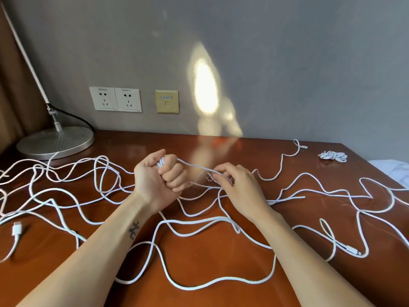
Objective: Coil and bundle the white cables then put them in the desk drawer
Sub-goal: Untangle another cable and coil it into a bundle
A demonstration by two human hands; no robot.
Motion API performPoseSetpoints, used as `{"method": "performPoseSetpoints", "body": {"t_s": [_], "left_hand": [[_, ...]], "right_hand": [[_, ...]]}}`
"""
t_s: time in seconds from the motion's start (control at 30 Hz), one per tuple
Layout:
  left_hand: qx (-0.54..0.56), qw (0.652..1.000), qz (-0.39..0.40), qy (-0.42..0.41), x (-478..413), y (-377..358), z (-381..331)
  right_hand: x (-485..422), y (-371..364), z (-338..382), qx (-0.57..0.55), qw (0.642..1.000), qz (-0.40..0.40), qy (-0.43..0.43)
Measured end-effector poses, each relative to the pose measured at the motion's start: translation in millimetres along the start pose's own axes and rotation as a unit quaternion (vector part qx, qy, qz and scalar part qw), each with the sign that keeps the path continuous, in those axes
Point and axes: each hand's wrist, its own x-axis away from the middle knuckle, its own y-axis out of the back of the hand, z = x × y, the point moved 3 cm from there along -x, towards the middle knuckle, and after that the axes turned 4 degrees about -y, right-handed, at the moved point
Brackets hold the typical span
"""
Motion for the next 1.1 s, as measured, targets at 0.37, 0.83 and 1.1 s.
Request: {"method": "performPoseSetpoints", "body": {"t_s": [0.37, 0.83, 1.1], "left_hand": [[0.225, 0.966, -0.096, -0.086, -6, 14, -11], [-0.395, 0.874, -0.169, -0.227, -16, 10, 0], [-0.554, 0.744, -0.166, -0.335, -5, -4, 3]], "right_hand": [[2, -8, 12, 0.069, 0.991, 0.055, 0.103], [1, -10, 25, 0.114, 0.986, -0.009, 0.123], [2, -10, 25, 0.097, 0.994, -0.013, 0.051]]}}
